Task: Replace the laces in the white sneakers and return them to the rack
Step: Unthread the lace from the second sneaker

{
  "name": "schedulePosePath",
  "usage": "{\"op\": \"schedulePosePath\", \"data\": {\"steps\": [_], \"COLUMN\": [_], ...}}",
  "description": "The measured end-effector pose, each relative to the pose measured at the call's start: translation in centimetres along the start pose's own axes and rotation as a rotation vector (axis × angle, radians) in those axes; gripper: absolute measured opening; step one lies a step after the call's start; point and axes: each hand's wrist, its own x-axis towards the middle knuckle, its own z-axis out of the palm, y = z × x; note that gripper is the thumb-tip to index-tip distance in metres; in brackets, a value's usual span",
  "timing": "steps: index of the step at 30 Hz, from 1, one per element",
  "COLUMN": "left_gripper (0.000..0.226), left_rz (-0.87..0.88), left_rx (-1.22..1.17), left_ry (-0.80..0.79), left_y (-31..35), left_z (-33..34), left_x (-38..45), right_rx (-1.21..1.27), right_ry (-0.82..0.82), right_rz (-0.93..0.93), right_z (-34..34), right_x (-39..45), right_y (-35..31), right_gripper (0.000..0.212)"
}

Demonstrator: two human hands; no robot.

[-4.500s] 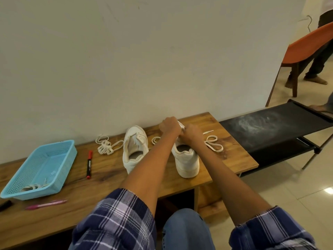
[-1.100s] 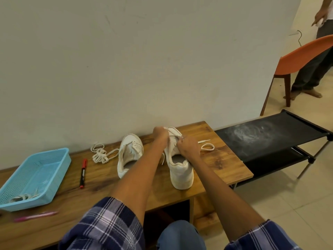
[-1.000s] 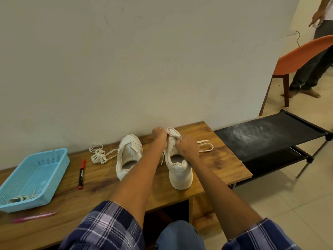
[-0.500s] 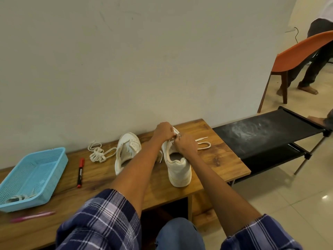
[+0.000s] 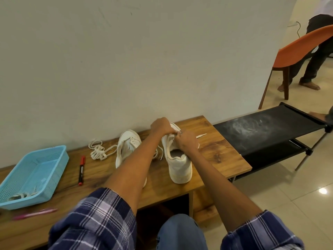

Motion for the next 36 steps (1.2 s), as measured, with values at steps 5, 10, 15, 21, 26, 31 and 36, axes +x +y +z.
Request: {"op": "schedulePosePath", "data": {"steps": [5,10,15,21,26,31,36], "left_gripper": [0.024,0.034,0.024,0.036,0.034,0.033,0.03], "left_rz": [0.0,-0.256,-0.16,-0.027,0.007,-0.123,-0.416], "left_rx": [0.009,-1.177,-0.845,0.197,0.096,-0.543,-1.63], "left_ry": [0.023,0.07,0.249,-0.013,-0.114,-0.039,0.181], "left_y": [0.3,0.8,1.4,0.0,0.0,0.1,2.0], "left_z": [1.3,0.7,-1.2,0.2,1.1,0.8,-1.3], "left_x": [-0.1,-0.3,0.2,0.3,0.3,-0.4,-0.4], "right_rx": [0.012,0.0,0.001,0.006,-0.005,0.023,0.031], "right_ry": [0.01,0.011,0.016,-0.005,0.025,0.028,0.029], "right_rz": [-0.002,0.003,-0.004,-0.006,-0.018,-0.014,-0.013], "right_z": [0.1,0.2,0.1,0.2,0.2,0.3,0.1], "right_x": [0.0,0.1,0.0,0.1,0.0,0.0,-0.1], "right_y": [0.1,0.1,0.1,-0.1,0.0,0.1,0.1], "right_gripper": [0.035,0.032,0.033,0.033,0.032,0.032,0.031]}}
